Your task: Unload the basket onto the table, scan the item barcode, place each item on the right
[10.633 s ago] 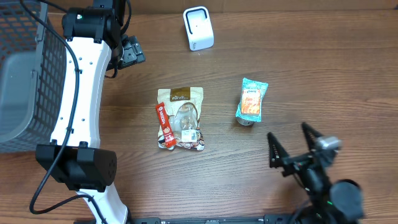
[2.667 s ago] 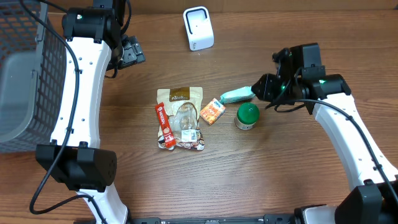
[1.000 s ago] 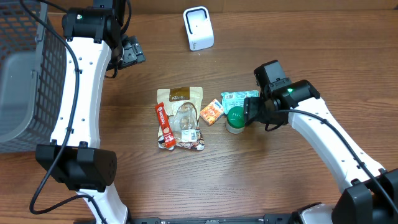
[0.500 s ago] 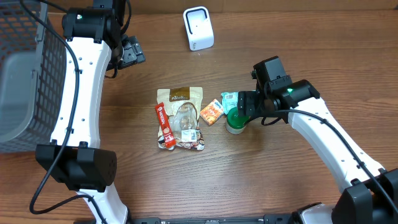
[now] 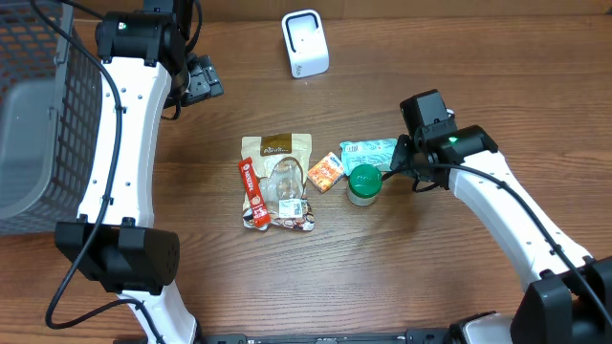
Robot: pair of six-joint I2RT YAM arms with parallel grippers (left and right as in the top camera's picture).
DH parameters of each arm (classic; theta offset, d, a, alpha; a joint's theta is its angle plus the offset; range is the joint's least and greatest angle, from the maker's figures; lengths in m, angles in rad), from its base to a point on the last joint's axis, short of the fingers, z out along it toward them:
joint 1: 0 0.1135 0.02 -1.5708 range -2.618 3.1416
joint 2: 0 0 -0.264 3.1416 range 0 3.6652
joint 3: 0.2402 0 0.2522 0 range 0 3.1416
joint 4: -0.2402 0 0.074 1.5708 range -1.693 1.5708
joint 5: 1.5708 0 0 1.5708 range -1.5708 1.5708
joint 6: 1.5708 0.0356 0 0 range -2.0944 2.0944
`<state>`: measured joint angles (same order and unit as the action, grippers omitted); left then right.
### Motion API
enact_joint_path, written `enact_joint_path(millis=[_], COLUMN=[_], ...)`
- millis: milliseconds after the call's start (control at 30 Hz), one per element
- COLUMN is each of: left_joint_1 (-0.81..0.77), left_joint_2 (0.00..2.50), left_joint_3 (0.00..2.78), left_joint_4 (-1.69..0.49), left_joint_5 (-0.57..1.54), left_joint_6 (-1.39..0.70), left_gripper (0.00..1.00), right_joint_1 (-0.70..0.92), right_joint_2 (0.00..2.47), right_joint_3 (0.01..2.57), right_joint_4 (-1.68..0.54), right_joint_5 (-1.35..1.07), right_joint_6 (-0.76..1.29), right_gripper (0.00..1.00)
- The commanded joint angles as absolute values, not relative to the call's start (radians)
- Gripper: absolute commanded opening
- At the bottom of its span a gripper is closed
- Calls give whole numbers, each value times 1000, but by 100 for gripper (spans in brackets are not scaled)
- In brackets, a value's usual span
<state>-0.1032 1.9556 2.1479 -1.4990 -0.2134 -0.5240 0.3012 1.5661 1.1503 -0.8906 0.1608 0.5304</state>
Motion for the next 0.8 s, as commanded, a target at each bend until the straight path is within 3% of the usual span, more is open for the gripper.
enact_joint_path(millis=[0, 300, 600, 767], left_joint_1=[-105, -105, -105, -105], left_joint_2=[1944, 1944, 1944, 1944], left_joint_3=[2146, 2146, 2146, 2146], left_joint_4=[-1498, -1498, -1498, -1498], left_joint_5=[-216, -216, -216, -216], left_joint_6=[-531, -531, -531, -531], left_gripper=[100, 100, 99, 100], right_joint_1=[318, 391, 562, 577], right_joint_2=[1565, 1565, 1562, 1544], right_joint_3=[1084, 1013, 1029, 1167], right_joint_4=[-857, -816, -862, -966], right_joint_5=[120, -262, -271, -229], right_joint_6=[563, 562, 559, 393], right_gripper=[12, 21, 25, 32])
